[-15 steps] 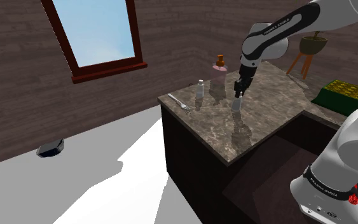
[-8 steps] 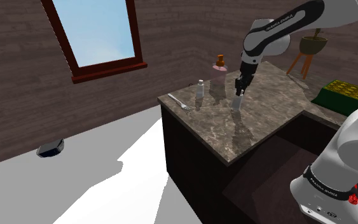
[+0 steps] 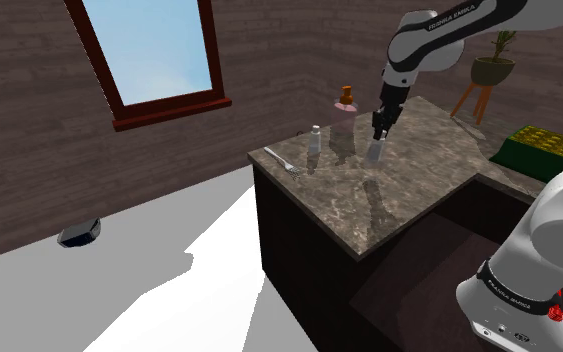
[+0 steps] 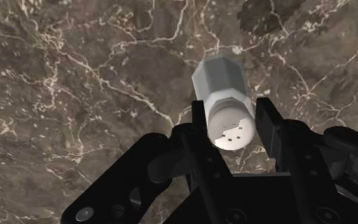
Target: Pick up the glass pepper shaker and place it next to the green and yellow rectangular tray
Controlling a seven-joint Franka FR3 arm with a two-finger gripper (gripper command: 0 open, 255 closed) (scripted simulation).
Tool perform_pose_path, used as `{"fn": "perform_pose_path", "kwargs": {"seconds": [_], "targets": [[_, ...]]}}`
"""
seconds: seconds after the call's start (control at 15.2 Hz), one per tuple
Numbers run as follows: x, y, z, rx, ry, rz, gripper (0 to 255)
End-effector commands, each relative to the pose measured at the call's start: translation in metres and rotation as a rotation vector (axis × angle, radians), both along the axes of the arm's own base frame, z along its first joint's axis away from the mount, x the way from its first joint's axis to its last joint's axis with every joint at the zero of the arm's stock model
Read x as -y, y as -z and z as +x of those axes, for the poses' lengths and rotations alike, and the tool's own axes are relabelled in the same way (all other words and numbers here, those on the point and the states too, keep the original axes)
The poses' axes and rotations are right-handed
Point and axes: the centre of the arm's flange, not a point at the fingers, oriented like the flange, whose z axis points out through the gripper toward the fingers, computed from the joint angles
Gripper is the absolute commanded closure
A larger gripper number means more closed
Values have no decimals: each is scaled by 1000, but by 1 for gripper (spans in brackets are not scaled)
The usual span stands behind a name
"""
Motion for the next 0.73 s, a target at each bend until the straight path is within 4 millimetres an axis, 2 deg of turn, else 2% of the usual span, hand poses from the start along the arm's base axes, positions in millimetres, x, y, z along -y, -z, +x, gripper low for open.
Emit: {"fn": "perform_pose_path", "kwargs": {"seconds": [0.0,0.66], "targets": [[0,-12,0,0,0,0,255],[0,-65,0,0,0,0,255]]}}
